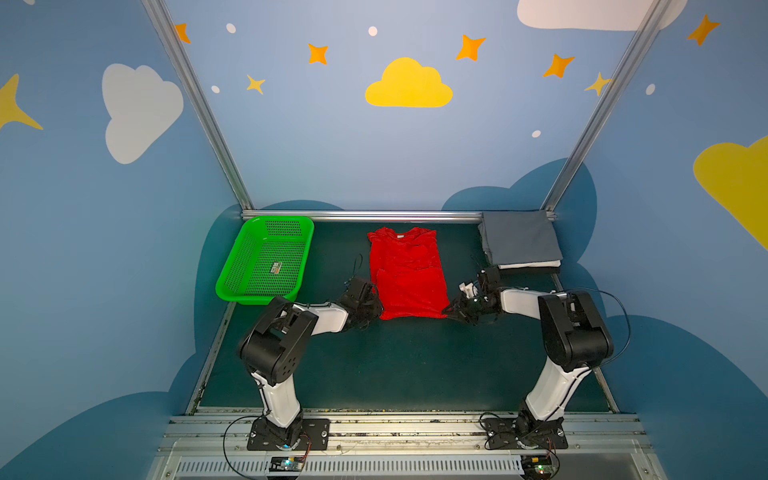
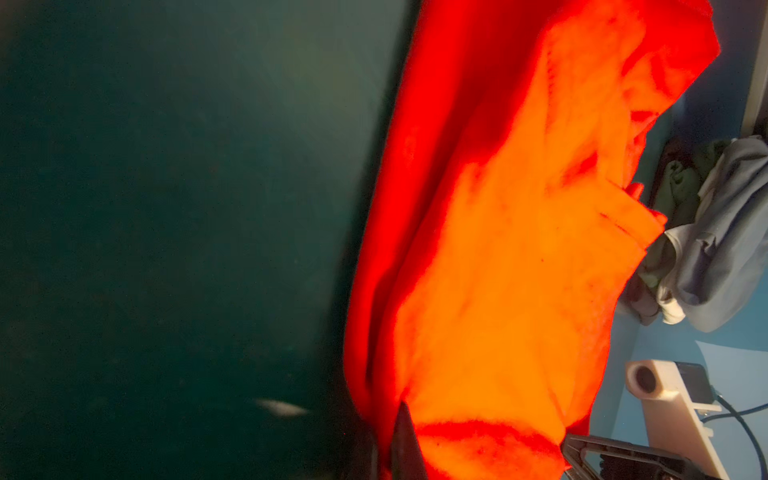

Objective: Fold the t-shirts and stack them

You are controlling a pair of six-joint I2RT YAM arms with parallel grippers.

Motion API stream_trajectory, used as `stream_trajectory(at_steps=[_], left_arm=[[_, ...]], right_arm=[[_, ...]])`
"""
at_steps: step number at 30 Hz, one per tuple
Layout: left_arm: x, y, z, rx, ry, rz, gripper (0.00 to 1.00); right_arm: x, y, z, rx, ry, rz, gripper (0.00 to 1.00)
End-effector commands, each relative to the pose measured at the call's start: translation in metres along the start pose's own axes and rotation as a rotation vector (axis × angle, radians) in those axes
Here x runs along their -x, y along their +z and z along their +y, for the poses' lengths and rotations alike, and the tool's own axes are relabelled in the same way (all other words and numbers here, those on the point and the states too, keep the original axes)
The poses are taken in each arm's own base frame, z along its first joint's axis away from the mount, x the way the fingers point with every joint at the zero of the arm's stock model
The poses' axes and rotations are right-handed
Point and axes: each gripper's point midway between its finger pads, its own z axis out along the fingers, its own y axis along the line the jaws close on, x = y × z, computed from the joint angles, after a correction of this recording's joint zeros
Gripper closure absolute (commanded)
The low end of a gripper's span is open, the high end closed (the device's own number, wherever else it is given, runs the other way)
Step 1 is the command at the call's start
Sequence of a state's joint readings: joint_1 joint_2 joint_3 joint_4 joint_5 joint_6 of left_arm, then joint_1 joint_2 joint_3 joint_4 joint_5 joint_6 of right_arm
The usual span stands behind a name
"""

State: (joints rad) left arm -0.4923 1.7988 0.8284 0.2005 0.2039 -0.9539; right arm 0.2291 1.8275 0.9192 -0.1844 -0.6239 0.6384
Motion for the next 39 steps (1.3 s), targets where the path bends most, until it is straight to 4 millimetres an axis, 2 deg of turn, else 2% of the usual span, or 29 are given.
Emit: stream_trajectory(at_steps=[1,3,7,12,18,23,30,39], left_arm=[[-0.022,0.005,0.041,0.145,0.003,0.073,0.96],[-0.023,0.003,0.038,0.135,0.007,0.073,0.96],[-0.022,-0.005,0.029,0.104,0.036,0.058,0.96],[-0.022,-0.028,0.009,0.096,0.104,0.018,0.96],[-0.021,-0.048,-0.002,0.073,0.129,-0.016,0.96],[-0.027,-0.056,-0.002,0.066,0.15,-0.021,0.96],[-0.042,-0.067,-0.009,0.026,0.185,-0.008,0.96],[-0.073,-0.109,-0.002,-0.031,0.221,-0.059,0.96]], right_arm=[[-0.006,0.001,-0.021,-0.11,0.016,0.012,0.91],[-0.006,-0.001,-0.017,-0.103,0.003,0.008,1.0],[-0.006,-0.006,-0.012,-0.097,-0.009,-0.001,1.0],[-0.008,-0.019,0.002,-0.089,-0.052,-0.019,1.0],[-0.016,-0.035,0.018,-0.093,-0.103,-0.041,1.0],[-0.032,-0.046,0.032,-0.093,-0.151,-0.051,1.0],[-0.06,-0.062,0.04,-0.112,-0.198,-0.098,1.0],[-0.111,-0.076,0.041,-0.112,-0.234,-0.115,1.0]])
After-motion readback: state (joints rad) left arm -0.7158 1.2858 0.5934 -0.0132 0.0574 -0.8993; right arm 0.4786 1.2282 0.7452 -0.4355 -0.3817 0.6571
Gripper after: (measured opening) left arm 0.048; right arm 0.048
